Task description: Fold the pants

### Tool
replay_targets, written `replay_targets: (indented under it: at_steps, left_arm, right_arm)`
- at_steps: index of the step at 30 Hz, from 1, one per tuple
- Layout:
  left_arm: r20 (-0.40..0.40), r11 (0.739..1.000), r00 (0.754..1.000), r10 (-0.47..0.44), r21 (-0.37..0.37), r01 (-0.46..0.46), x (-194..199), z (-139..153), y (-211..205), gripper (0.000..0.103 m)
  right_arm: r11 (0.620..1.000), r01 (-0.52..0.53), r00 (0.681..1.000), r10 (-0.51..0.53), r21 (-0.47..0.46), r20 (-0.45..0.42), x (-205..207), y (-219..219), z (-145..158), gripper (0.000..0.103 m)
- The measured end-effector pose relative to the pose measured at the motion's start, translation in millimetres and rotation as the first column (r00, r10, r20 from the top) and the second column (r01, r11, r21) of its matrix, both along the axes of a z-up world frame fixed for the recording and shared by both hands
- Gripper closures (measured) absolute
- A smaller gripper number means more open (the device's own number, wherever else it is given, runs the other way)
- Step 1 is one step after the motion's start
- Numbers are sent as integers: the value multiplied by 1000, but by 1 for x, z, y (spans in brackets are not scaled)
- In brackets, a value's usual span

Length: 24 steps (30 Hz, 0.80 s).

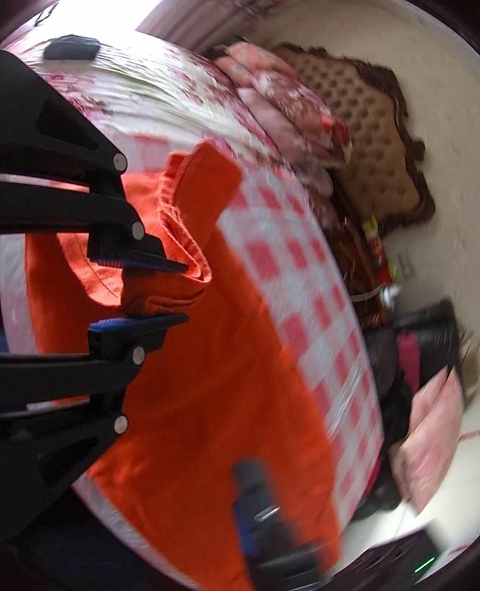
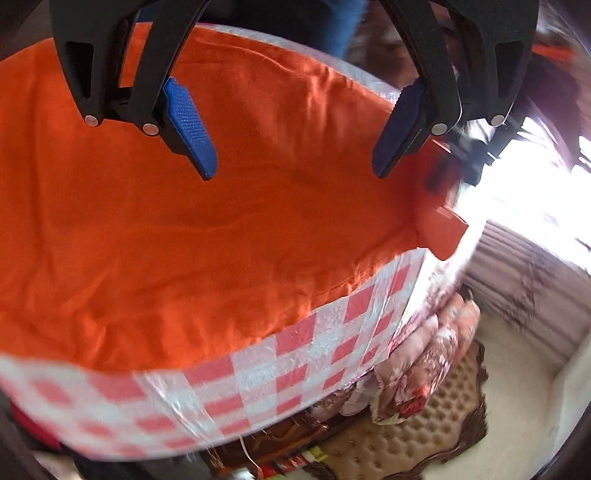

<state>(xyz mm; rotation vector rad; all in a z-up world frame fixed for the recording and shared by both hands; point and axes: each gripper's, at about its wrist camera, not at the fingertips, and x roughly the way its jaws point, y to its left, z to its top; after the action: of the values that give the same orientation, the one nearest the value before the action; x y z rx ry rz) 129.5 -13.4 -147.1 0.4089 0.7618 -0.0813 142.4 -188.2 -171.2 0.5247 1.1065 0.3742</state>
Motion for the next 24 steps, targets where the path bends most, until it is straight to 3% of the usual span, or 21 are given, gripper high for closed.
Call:
replay_targets:
  at_steps: [5, 12, 16, 18, 20, 21, 24]
  left_arm:
    - [-5, 995, 999, -53, 83, 53, -10, -30, -25, 82]
    - [51, 990, 997, -61, 129, 54, -15, -27, -22, 82]
    - [74, 972, 992, -101, 219, 83, -21, -31, -31, 82]
    - [106, 950, 987, -121, 300, 84, -26, -33, -35, 82]
    - [120, 897, 978, -168, 429, 102, -29, -40, -40, 82]
    - [105, 892, 978, -182, 435, 120, -27, -42, -40, 82]
    - [80, 920, 979, -186, 364, 145, -24, -39, -31, 82]
  right_arm:
    - [995, -23, 997, 30, 97, -77, 10, 0, -12, 20]
    - [973, -99, 980, 132, 209, -148, 29, 30, -20, 19]
    - [943, -154, 954, 219, 294, -203, 47, 53, -28, 19]
    - [946, -169, 943, 237, 275, -235, 55, 64, -32, 18]
    - [937, -177, 938, 254, 302, -238, 62, 66, -35, 17]
    - [931, -182, 934, 264, 315, -241, 65, 65, -37, 17]
    - [916, -232, 920, 316, 329, -231, 71, 66, -37, 16]
